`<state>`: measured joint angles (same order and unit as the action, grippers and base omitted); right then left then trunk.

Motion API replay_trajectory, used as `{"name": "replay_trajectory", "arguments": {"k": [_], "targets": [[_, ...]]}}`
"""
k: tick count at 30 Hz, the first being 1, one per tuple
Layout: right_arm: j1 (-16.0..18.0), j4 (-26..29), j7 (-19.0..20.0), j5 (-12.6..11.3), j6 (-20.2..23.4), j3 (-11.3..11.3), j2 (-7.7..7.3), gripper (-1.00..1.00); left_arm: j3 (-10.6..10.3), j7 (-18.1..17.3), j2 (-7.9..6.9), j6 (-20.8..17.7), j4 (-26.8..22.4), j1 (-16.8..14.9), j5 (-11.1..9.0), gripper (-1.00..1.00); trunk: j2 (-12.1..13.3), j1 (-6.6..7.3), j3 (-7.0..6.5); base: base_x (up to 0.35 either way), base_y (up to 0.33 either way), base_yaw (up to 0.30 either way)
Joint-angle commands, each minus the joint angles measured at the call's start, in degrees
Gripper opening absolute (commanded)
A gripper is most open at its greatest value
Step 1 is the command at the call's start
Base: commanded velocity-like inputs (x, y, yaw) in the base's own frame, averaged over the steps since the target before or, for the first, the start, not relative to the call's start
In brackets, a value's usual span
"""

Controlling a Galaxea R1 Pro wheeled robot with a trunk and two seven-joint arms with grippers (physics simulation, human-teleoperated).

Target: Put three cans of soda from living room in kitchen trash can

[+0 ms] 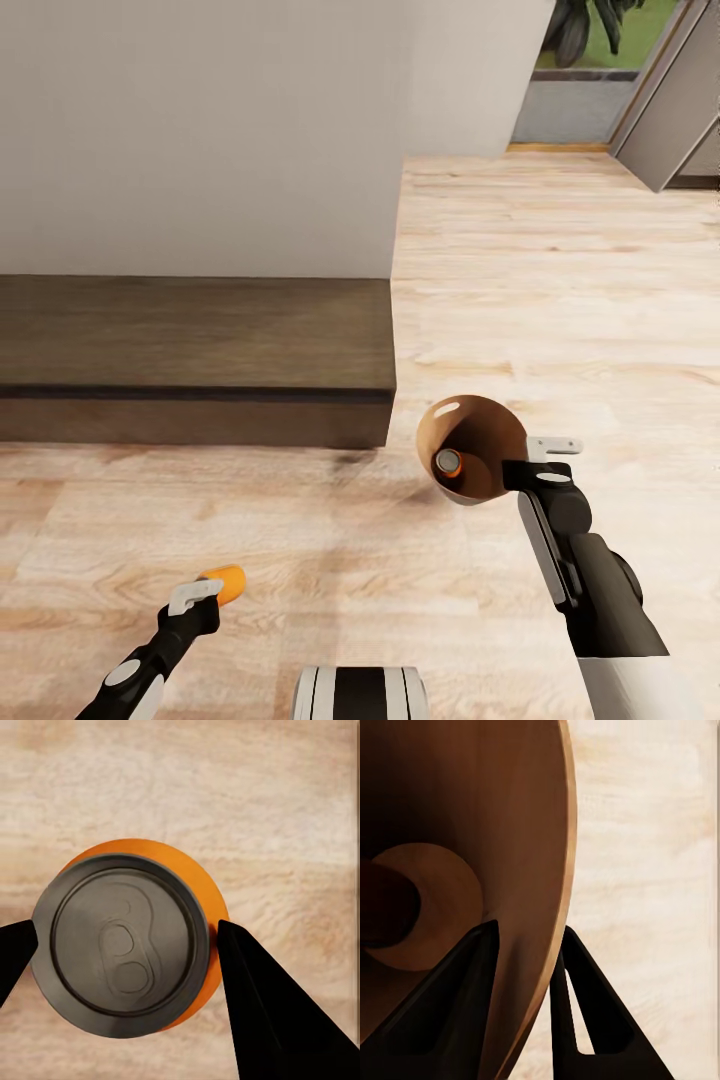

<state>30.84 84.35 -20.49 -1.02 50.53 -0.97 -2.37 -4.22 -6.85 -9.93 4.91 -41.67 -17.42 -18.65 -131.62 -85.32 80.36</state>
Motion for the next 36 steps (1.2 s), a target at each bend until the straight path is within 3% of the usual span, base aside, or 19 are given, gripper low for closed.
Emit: {"name": "replay_trajectory", "arguments": {"k": [1, 36], "targets": [[0.01, 0.03, 0.1, 0.37, 0.01, 0.01, 0.0, -1.0, 0.0, 0.01, 0.0, 0.01, 0.01, 0.01, 0.11, -1.0, 0.42, 0.23, -0.28, 0.0, 0.0, 0.0], [0.01, 0.03, 0.12, 0.33, 0.01, -0.08, 0.09, -1.0, -0.01, 0.0, 0.0, 0.01, 0.01, 0.02, 0.11, -1.0, 14.45, 7.92, -9.82, 0.0, 0.0, 0.0]]}}
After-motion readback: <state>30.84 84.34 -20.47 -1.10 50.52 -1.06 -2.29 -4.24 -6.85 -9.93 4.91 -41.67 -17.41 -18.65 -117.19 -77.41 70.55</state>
